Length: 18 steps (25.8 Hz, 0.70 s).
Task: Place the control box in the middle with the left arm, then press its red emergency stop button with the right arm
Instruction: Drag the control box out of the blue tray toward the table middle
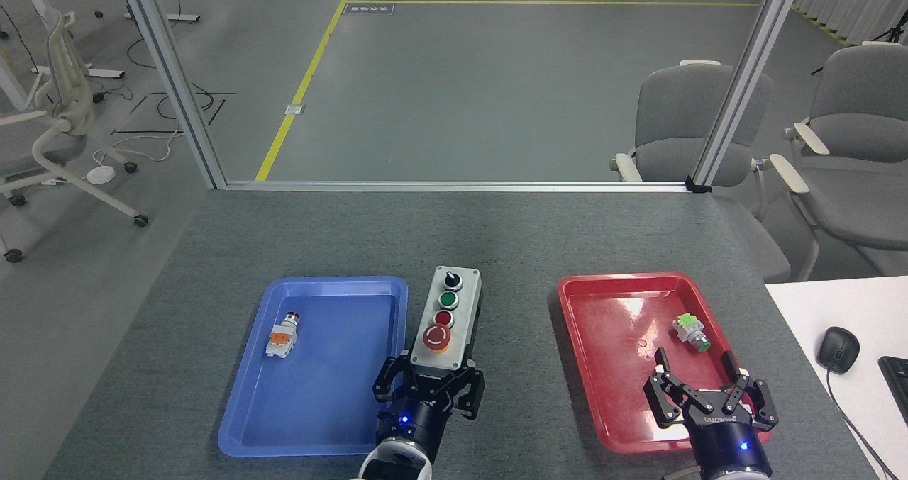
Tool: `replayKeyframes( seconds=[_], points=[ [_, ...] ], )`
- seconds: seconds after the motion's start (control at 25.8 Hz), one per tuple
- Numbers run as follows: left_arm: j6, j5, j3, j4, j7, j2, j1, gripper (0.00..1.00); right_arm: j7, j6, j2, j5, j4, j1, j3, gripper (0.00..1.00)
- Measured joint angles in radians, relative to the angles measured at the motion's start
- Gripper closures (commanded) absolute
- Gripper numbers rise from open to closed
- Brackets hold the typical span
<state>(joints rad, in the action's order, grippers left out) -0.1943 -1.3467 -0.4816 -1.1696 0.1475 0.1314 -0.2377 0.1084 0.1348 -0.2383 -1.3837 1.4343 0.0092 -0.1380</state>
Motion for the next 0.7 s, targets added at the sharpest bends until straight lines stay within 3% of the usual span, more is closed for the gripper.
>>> replayKeyframes(
  seconds=[0.27, 0.7],
  points=[
    [-0.02, 0.01, -0.167, 0.113, 0.0, 0.004, -0.061, 1.0, 0.002, 0.0, 0.003, 0.0, 0.0, 0.002, 0.0, 0.02],
    [-0.014, 0.025, -0.238, 0.227, -0.003, 0.005, -0.117, 1.0, 0.002, 0.002, 0.006, 0.0, 0.0, 0.004, 0.001, 0.02]
  ],
)
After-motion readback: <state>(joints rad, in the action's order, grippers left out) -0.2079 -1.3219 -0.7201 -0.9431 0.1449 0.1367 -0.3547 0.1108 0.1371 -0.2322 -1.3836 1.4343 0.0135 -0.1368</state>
